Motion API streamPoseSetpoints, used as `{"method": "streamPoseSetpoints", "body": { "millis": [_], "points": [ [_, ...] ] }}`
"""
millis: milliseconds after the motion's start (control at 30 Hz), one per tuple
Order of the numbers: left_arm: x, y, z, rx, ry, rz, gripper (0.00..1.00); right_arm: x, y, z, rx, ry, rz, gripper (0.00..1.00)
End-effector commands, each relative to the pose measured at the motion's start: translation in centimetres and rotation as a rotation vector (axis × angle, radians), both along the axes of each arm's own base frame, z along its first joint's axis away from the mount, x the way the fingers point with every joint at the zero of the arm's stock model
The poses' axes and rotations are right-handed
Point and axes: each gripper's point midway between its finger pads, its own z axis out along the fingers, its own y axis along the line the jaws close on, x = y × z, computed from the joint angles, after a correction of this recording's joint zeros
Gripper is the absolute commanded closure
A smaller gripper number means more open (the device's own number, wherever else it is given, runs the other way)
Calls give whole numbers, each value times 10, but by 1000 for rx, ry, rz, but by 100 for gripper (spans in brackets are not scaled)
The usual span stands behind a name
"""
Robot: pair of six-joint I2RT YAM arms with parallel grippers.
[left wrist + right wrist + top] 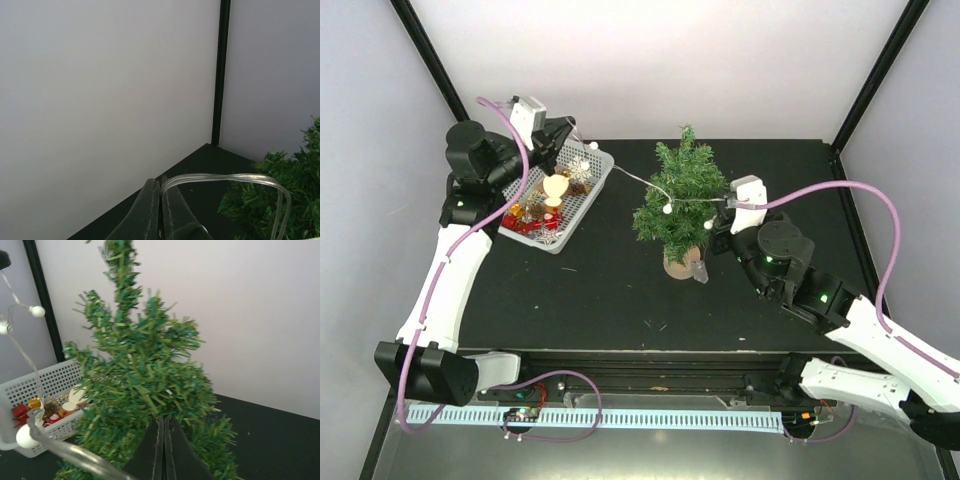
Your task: Decorate the small christmas tree
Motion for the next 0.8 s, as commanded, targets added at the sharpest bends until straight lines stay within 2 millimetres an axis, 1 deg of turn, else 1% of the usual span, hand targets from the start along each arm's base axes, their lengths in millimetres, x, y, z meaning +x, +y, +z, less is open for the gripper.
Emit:
{"method": "streamPoseSetpoints", "body": {
  "millis": [0,133,200,333,467,567,667,767],
  "points": [
    [-12,-16,8,32,-71,-53,98,0,-24,18,82,-36,-45,99],
    [-34,-47,-4,89,-71,-184,98,3,-53,28,88,-59,-121,99],
    [-47,-65,-11,126,-78,-247,98,7,-67,32,86,-68,-167,99],
    [-63,-86,-24,181,-81,-319,98,18,-87,35,72,-72,-255,99],
    [-72,-99,-30,206,-82,-364,98,35,-101,31,77,-66,-318,99],
    [-78,-104,-32,219,-86,-395,99,51,-108,26,102,-54,-348,99],
    [-83,-109,-33,229,-85,-422,98,64,-112,24,138,-55,-347,99],
    [-88,-111,-34,243,-84,-441,98,77,-109,20,159,-47,-329,99]
  ]
}}
